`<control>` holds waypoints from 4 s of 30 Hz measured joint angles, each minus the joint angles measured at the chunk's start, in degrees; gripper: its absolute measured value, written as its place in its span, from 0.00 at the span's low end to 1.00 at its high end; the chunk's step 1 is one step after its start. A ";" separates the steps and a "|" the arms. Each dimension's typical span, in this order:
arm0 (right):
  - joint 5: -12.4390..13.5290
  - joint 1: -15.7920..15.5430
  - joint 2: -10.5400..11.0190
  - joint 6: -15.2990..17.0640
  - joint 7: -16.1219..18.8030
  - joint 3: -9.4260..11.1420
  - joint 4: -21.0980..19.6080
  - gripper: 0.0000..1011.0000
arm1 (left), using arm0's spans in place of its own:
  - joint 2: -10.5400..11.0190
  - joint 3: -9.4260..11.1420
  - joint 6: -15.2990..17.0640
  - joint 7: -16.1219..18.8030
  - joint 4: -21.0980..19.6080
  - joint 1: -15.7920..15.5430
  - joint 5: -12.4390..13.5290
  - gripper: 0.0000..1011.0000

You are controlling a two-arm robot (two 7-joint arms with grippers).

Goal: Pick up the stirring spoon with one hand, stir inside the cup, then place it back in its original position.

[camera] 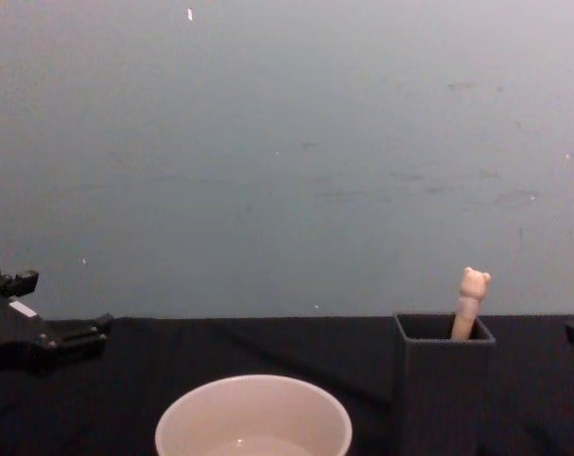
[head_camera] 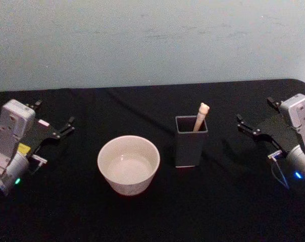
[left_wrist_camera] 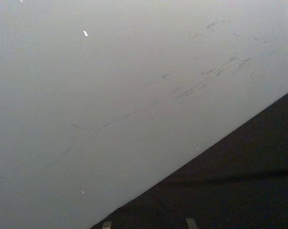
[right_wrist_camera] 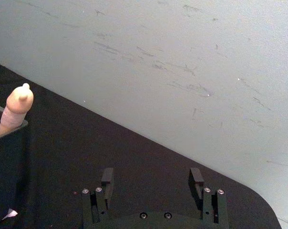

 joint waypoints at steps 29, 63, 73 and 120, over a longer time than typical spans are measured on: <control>0.00 0.00 0.00 0.00 0.00 0.00 0.00 0.99 | 0.00 0.00 0.00 0.00 0.00 0.00 0.00 0.99; 3.60 -2.17 0.25 0.64 3.65 2.38 -3.54 0.99 | 0.00 0.00 0.00 0.00 0.00 0.00 0.00 0.99; 17.18 -6.67 1.70 5.57 15.86 6.42 -11.31 0.99 | 0.00 0.00 0.00 0.00 0.00 0.00 0.00 0.99; 16.40 3.57 -8.87 10.75 23.40 3.50 -1.27 0.89 | 0.00 0.00 0.00 0.00 0.00 0.00 0.00 0.99</control>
